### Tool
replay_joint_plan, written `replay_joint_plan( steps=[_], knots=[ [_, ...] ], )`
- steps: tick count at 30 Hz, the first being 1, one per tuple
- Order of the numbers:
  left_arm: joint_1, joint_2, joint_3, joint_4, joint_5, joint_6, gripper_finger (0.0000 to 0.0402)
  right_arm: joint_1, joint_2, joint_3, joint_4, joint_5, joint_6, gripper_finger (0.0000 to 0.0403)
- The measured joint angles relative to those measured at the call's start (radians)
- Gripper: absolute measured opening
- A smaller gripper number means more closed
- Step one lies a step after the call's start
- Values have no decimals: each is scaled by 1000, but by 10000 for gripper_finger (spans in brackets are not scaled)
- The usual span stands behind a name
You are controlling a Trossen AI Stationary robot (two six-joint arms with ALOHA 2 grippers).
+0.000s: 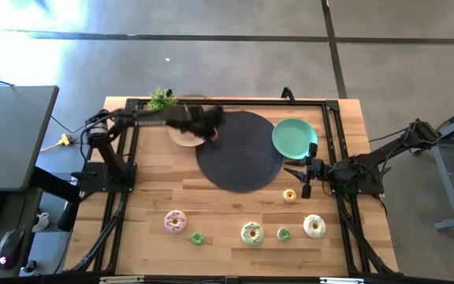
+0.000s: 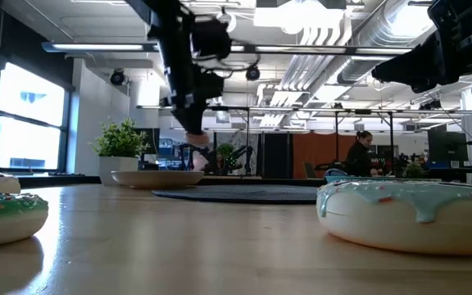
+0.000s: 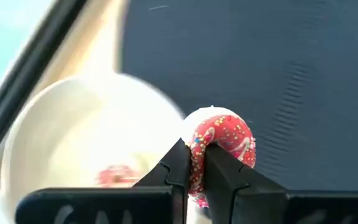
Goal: Pick & Place donuts
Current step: Put the small pink donut on the white plate
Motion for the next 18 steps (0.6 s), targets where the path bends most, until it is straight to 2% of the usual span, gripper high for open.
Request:
replay_joint_plan(
  steps=[5,11,18],
  knots=[
    [130,39,-1,9,23,29,30,0,0,0,0,53,-3,87],
    [184,93,0,38,77,67,43,0,0,0,0,60,-3,87],
    [184,156,-1,40,89,87,115,0,0,0,0,60,-3,87]
  ],
)
